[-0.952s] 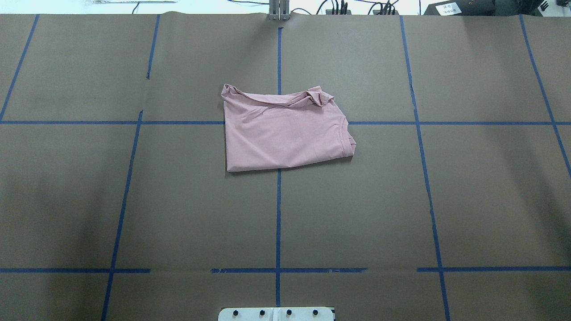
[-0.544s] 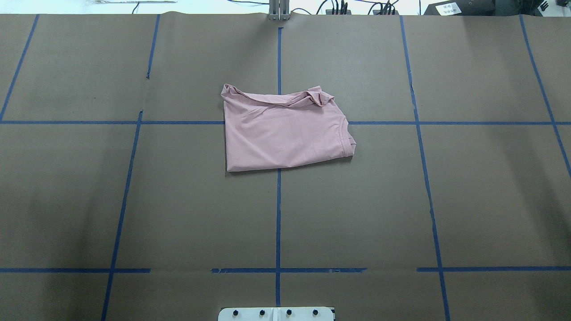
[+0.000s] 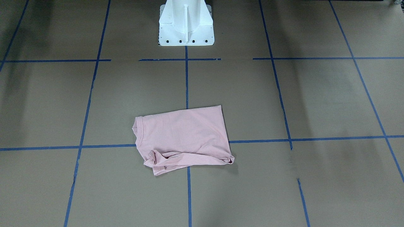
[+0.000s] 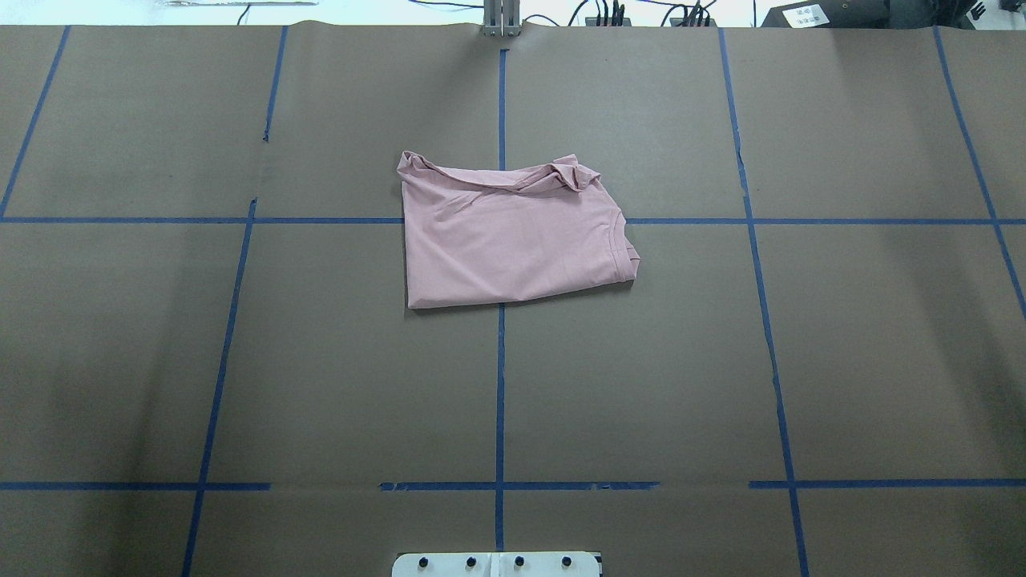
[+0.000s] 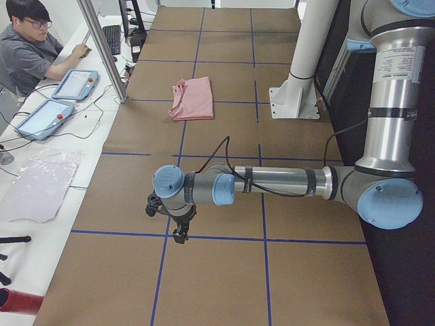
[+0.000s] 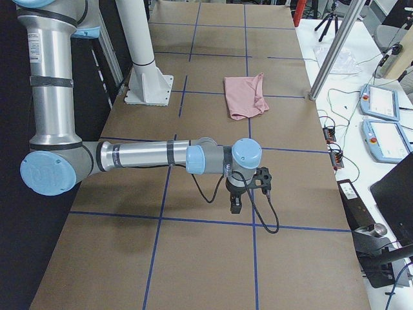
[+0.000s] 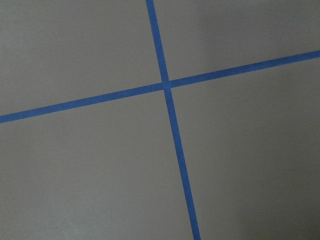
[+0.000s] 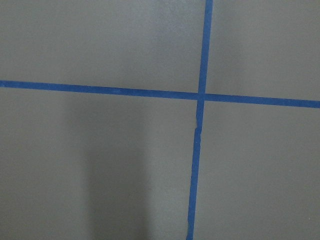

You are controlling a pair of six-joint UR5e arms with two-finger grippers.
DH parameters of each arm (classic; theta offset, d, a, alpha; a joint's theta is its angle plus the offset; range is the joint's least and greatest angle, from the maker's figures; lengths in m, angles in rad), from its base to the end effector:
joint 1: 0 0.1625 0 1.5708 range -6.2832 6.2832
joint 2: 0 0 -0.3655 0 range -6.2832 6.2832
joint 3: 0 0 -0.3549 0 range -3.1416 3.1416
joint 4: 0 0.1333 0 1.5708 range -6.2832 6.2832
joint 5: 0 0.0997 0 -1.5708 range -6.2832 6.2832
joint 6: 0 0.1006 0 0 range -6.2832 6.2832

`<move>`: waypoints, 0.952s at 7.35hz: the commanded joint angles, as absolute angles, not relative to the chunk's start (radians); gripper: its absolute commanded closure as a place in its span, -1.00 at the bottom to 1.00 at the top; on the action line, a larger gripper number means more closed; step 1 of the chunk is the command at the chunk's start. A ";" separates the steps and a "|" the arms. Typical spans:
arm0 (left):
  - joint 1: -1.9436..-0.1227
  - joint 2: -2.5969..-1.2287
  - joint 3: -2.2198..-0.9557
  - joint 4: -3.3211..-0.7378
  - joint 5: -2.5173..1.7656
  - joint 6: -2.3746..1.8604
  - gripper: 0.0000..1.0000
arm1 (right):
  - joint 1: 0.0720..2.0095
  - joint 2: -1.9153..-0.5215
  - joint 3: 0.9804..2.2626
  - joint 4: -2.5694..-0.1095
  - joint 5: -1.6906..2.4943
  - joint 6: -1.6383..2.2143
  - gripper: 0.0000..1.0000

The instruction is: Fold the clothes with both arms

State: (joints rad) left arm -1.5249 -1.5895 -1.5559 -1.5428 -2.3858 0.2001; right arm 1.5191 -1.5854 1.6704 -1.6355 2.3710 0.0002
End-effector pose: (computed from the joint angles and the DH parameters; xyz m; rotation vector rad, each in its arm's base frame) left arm -0.0389 -0.4620 0.5980 0.0401 0.8161 0.2223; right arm 0.0378 -0.4519 0.5659 -0.0016 -0.8005 -0.0568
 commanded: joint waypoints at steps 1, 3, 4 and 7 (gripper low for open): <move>-1.526 -1.588 -1.558 -1.543 -2.385 0.201 -1.00 | 1.564 -1.600 1.671 -1.634 2.368 -0.005 -1.00; -1.526 -1.588 -1.557 -1.545 -2.382 0.201 -1.00 | 1.575 -1.603 1.672 -1.634 2.367 -0.005 -1.00; -1.526 -1.588 -1.552 -1.545 -2.382 0.195 -1.00 | 1.575 -1.603 1.666 -1.634 2.365 -0.003 -1.00; -1.526 -1.598 -1.546 -1.542 -2.382 -0.053 -1.00 | 1.575 -1.605 1.666 -1.634 2.364 0.003 -1.00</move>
State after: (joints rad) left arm -1.5263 -1.5940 -1.5467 -1.5427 -2.3812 0.0483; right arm 1.5752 -1.6042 1.6663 -1.6337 2.3642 -0.0002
